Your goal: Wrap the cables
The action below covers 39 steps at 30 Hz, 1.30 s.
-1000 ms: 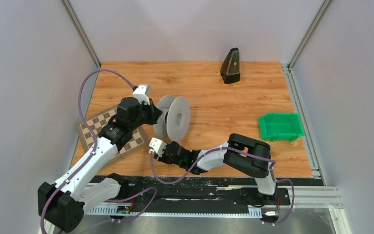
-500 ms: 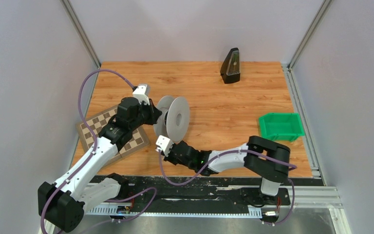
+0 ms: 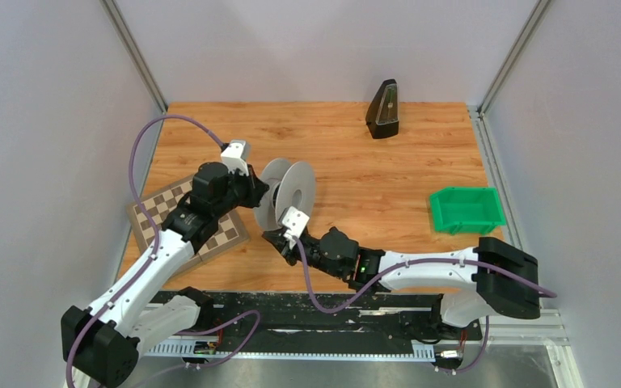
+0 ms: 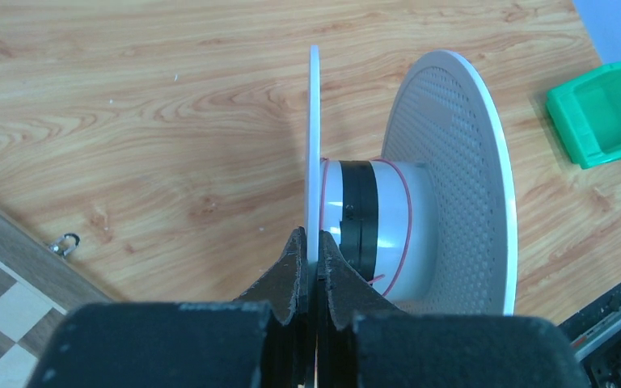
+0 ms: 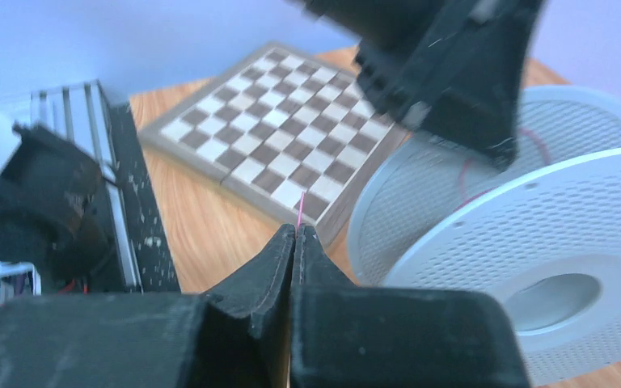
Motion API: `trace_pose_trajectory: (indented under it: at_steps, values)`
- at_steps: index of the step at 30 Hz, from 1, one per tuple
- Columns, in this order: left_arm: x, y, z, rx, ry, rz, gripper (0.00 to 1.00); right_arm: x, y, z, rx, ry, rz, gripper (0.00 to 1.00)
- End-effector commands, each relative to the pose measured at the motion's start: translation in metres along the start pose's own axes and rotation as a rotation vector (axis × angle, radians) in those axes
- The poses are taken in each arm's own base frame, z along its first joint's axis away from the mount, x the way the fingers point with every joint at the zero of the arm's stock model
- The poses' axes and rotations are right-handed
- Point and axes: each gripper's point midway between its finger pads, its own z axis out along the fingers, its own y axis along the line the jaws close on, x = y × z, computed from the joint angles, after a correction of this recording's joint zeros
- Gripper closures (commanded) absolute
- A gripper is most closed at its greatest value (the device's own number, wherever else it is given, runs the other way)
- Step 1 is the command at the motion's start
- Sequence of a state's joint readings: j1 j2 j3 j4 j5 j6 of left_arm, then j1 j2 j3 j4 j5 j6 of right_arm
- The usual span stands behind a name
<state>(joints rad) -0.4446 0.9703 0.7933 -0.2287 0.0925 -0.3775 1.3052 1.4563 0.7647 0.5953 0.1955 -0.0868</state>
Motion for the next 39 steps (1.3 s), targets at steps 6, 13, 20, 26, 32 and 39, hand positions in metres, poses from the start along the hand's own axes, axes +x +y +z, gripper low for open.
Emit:
trace_pose_trajectory:
  at_steps: [6, 13, 20, 26, 32, 39]
  values:
    - [-0.040, -0.031, -0.016, 0.162, -0.205, 0.025, 1.00, -0.079, -0.040, 0.013, 0.224, -0.202, 0.192, 1.00]
    - [-0.033, -0.029, -0.020, 0.152, -0.189, -0.023, 1.00, -0.099, -0.065, 0.032, 0.361, -0.242, 0.230, 1.00]
    - [-0.022, -0.027, -0.018, 0.151, -0.171, -0.048, 1.00, -0.107, -0.089, 0.037, 0.473, -0.264, 0.296, 1.00]
    - [-0.020, -0.026, -0.019, 0.153, -0.183, -0.027, 1.00, -0.102, -0.124, 0.029, 0.587, -0.240, 0.451, 1.00]
    - [-0.025, -0.022, -0.021, 0.129, -0.206, -0.037, 1.00, -0.086, -0.141, 0.019, 0.609, -0.219, 0.520, 1.00]
    - [-0.029, -0.034, -0.024, 0.204, -0.234, 0.001, 1.00, -0.071, -0.159, 0.010, 0.685, -0.200, 0.617, 1.00]
